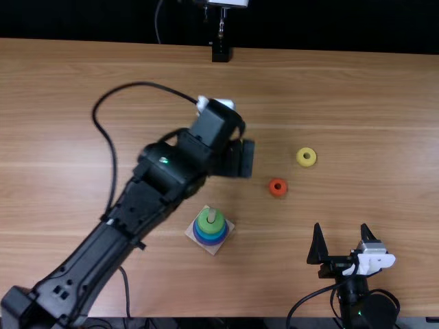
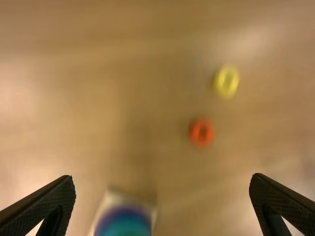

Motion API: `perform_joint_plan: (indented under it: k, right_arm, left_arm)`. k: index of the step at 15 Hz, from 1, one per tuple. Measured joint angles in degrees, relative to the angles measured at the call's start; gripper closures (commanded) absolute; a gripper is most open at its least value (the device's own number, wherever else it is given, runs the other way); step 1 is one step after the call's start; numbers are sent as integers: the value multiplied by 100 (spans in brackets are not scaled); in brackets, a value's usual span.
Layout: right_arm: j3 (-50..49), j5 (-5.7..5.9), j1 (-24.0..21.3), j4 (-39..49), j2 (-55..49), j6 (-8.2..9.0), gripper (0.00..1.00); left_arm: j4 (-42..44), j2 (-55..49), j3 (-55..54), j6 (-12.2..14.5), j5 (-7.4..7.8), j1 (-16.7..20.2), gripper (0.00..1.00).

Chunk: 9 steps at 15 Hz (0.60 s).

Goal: Build the Hanoi tower: stack the rings onto the peg from bottom to top in this color order: purple, dark blue, light blue, dark green, light green, yellow, orange.

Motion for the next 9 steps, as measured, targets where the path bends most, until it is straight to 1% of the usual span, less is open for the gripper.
perform_joint_plan:
  k: [2,5,6,8,9]
  right_arm:
    - [0,-2,0,0,0,0,0]
    - [0,-2,0,4,0,-4,0]
    - [0,-2,0,2,0,0,0]
    - [0,0,0,2,0,0,0]
    - [0,-2,0,2,0,0,0]
  left_arm:
    - [874,-758,-485,72,-22,682,0]
    - [1958,-2004,-1648,94,-13,1526,0]
    - [2153,-2389,-2026,94,-15,1928,0]
    - [2192,-3134,-2957,107,-22,2559,0]
    - [2173,-3486,-3414,149,17,2736,0]
